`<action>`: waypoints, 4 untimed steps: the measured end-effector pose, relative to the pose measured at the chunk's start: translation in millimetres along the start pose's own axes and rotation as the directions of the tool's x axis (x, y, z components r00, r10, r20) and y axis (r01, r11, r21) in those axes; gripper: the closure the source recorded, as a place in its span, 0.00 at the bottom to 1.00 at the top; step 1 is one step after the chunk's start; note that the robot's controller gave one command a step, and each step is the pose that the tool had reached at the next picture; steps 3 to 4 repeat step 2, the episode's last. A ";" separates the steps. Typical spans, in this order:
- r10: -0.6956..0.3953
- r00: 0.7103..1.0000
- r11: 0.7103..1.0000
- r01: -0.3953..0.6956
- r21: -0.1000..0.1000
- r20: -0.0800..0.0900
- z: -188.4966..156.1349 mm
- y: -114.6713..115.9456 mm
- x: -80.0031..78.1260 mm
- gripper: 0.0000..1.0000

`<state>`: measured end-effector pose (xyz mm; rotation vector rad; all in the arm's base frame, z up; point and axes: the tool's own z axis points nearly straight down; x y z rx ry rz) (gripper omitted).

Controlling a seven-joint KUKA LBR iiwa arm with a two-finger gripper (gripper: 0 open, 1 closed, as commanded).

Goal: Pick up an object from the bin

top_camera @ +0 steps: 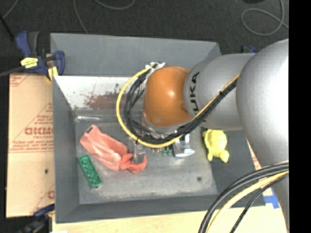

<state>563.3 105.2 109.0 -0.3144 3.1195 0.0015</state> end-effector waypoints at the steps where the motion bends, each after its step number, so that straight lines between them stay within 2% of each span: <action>1: 0.000 1.000 1.000 0.000 0.000 0.000 0.0 0.0 0.0 1.00; 2: 0.011 1.000 1.000 -0.011 0.001 0.002 -193.1 -9.9 -1.1 1.00; 4: 0.011 1.000 1.000 -0.011 0.001 0.002 -193.1 -9.9 -1.1 1.00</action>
Offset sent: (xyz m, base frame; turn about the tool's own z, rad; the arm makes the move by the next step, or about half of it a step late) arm 0.0010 -0.0089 0.1987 0.0074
